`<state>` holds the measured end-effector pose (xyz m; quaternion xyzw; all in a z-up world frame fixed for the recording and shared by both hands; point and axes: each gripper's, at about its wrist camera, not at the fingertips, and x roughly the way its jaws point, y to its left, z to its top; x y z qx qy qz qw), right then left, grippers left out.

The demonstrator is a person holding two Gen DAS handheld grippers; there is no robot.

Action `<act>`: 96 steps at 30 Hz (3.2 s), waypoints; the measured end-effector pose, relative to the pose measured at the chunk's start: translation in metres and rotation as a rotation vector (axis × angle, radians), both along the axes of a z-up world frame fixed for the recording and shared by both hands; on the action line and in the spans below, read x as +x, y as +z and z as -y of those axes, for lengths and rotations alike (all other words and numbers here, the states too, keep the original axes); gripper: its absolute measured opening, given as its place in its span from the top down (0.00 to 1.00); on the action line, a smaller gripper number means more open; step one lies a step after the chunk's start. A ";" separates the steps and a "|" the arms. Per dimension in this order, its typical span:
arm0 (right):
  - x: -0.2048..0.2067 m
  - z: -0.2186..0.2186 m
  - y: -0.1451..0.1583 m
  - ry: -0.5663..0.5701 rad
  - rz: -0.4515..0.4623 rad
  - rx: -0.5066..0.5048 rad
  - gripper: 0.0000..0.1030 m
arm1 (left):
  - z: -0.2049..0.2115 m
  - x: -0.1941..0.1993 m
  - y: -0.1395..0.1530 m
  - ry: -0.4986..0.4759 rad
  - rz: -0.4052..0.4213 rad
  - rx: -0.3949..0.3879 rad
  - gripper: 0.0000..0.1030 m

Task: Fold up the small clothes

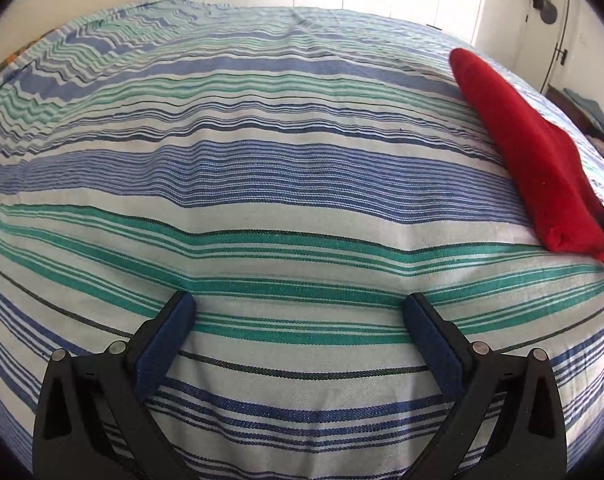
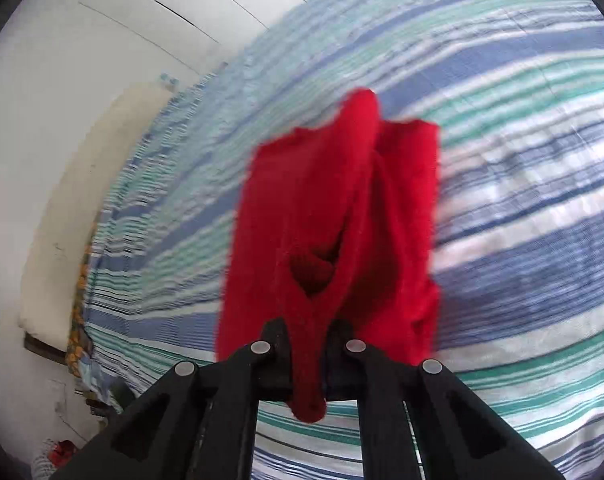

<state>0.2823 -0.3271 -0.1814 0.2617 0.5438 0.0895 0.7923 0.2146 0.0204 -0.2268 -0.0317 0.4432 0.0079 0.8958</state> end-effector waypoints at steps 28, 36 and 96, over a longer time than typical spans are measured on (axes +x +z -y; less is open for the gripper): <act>0.052 0.049 0.002 -0.211 -0.004 -0.018 0.76 | 0.002 -0.006 -0.001 -0.001 0.016 0.001 0.01; -0.018 0.006 0.088 0.042 0.318 -0.025 0.69 | 0.001 -0.007 0.000 -0.001 0.014 0.004 0.01; 0.047 0.015 0.067 0.030 0.190 -0.295 0.19 | 0.081 0.012 0.083 -0.128 -0.108 -0.034 0.16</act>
